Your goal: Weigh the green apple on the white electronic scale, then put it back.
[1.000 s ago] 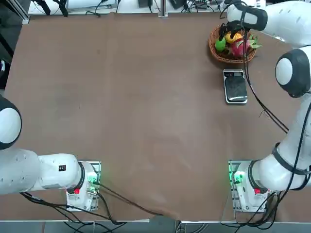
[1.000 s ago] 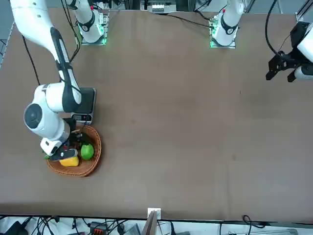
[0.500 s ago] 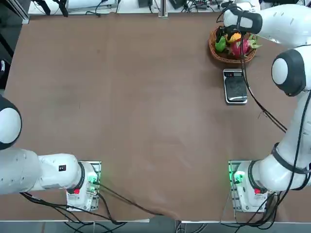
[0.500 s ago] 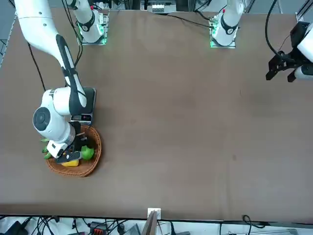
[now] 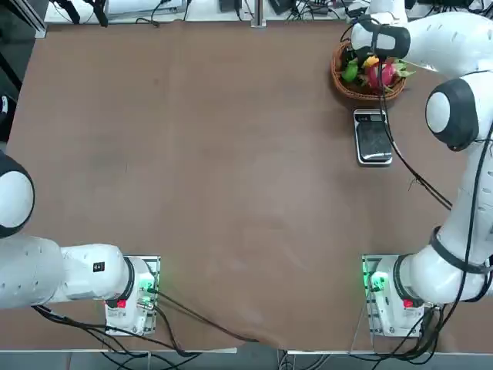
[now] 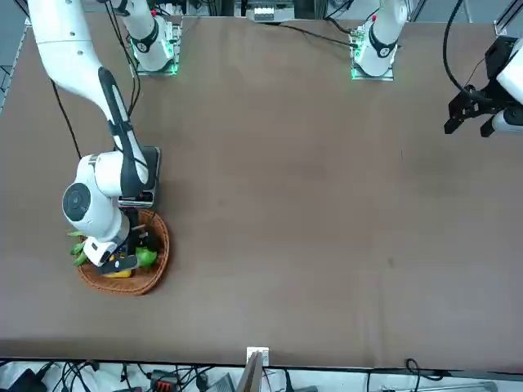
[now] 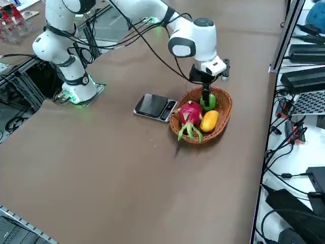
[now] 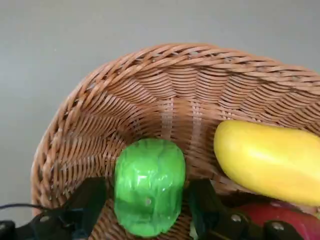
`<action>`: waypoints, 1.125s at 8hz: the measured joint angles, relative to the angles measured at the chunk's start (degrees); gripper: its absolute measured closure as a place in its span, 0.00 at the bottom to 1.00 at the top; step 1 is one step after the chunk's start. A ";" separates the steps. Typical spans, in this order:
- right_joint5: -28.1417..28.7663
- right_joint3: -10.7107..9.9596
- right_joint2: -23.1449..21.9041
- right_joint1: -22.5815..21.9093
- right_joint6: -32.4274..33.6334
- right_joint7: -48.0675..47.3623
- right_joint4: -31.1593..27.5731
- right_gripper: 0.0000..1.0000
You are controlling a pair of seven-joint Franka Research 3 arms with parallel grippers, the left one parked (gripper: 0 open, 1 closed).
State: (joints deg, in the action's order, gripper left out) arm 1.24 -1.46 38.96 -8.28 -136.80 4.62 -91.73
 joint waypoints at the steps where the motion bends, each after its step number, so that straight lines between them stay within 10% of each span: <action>1: 0.00 0.00 0.43 0.00 -0.39 0.00 0.07 0.02; 9: 1.02 -0.10 1.32 0.05 -0.81 -0.12 0.48 0.31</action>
State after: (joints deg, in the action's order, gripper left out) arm 2.26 -1.56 40.28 -8.23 -137.61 4.50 -91.26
